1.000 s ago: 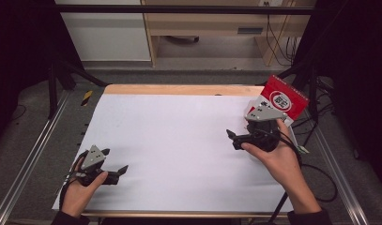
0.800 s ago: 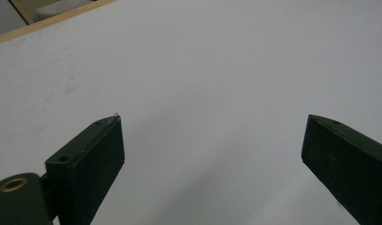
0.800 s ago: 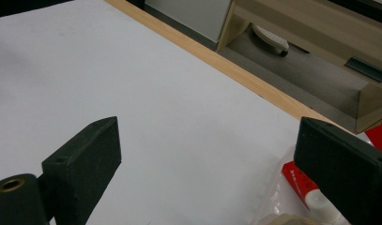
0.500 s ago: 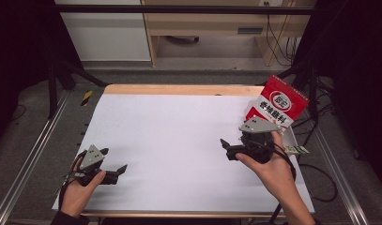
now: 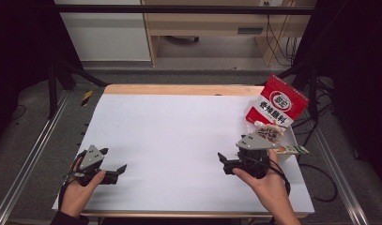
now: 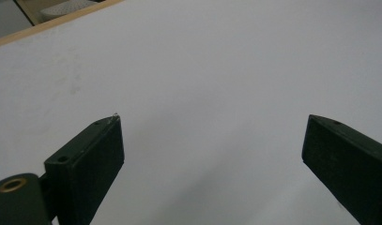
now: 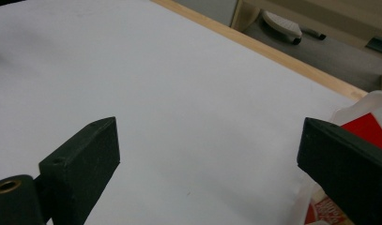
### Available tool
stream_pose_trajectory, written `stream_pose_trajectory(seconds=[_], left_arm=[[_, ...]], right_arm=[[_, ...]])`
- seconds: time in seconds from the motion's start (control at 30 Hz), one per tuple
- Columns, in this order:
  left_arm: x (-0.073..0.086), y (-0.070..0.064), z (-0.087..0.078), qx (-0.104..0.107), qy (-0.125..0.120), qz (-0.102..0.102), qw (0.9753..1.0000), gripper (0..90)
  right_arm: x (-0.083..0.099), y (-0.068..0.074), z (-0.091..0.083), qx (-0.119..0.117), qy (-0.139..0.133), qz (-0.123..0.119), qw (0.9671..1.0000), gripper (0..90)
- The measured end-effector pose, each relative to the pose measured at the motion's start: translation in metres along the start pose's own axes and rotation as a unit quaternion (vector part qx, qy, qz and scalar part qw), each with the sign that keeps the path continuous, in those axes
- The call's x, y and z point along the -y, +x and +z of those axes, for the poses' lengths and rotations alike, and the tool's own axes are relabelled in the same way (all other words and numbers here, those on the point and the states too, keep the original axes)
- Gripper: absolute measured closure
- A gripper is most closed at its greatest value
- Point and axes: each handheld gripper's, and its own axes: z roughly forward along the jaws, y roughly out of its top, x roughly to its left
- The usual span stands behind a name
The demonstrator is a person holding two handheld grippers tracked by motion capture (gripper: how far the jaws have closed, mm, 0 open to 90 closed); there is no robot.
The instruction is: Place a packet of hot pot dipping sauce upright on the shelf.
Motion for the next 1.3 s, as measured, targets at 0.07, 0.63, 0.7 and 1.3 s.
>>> stream_pose_trajectory(seconds=[0.07, 0.63, 0.7, 1.3], left_arm=[[0.000, 0.000, 0.000, -0.001, 0.001, 0.003, 1.0000, 5.8], [0.001, 0.004, -0.001, -0.004, 0.000, -0.001, 1.0000, 5.8], [0.001, 0.004, -0.001, -0.004, 0.000, -0.002, 1.0000, 5.8], [0.003, 0.005, 0.001, -0.008, 0.006, 0.002, 0.9999, 5.9]], right_arm=[[0.007, 0.002, 0.004, -0.002, 0.005, 0.005, 1.0000, 6.7], [0.044, 0.017, 0.027, -0.013, 0.040, 0.014, 0.9990, 5.9], [0.047, 0.018, 0.028, -0.013, 0.041, 0.014, 0.9990, 6.1], [0.065, 0.027, 0.049, -0.037, 0.051, 0.023, 0.9978, 5.7]])
